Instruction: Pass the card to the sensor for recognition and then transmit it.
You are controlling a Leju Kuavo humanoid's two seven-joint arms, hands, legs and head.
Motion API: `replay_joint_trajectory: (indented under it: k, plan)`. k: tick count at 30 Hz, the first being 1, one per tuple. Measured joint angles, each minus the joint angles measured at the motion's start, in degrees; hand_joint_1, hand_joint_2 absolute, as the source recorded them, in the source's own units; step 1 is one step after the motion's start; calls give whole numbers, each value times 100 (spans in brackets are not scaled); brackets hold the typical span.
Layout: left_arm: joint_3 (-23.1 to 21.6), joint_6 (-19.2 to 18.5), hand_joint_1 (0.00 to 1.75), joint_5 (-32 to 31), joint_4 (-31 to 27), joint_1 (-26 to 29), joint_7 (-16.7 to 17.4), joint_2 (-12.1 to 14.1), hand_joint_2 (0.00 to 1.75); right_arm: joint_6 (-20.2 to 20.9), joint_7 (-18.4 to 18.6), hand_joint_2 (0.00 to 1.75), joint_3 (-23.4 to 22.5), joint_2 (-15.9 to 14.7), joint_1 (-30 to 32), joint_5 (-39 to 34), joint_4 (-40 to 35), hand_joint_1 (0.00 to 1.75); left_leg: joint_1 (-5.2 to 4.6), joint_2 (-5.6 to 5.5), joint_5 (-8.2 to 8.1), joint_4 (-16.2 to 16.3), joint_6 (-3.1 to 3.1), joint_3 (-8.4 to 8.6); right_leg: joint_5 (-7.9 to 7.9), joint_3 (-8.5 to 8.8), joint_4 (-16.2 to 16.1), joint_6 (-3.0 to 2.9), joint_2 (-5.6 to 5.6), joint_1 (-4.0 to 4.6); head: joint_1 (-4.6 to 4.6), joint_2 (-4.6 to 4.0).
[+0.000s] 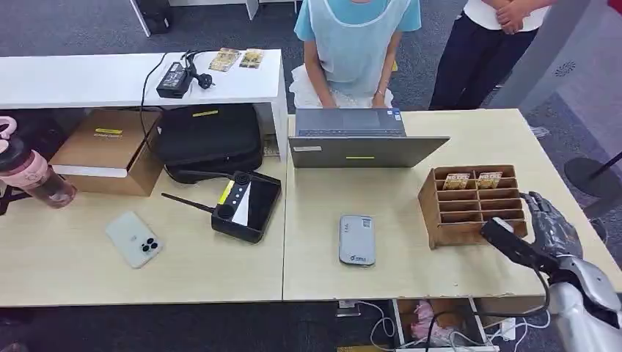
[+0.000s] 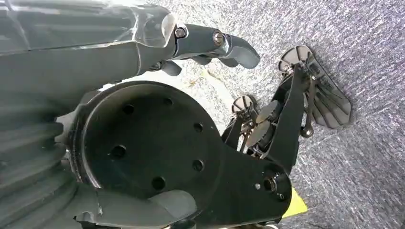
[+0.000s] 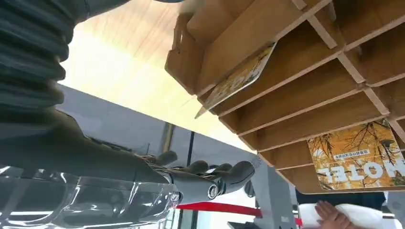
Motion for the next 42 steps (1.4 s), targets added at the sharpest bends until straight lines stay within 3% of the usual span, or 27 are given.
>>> replay_joint_trajectory:
  k: [17, 36, 37, 42]
  plan:
    - [50, 98, 0, 90, -2, -10, 0, -44, 175, 74, 112, 175, 376, 50, -513, 153, 304, 0, 0, -2, 1, 0, 0, 0, 0, 0, 1, 0, -3, 0, 0, 0]
    - [50, -31, 0, 7, -48, -5, 0, -31, 175, 107, 208, 175, 205, -149, 63, -48, -98, 0, 0, 0, 0, 0, 0, 2, 0, -2, -1, 0, 1, 0, 0, 0]
    - [50, -35, 0, 7, -48, -5, 0, -31, 175, 107, 203, 175, 195, -153, 83, -50, -120, 175, 0, 0, 0, 0, 0, 3, 0, -2, -1, 0, 1, 0, 0, 0]
    - [50, -50, 0, 4, -48, -6, 0, -31, 175, 116, 175, 175, 151, -162, 121, -87, -155, 175, 0, 1, 0, 0, 0, 3, 0, -2, 0, 0, 2, 0, 0, 0]
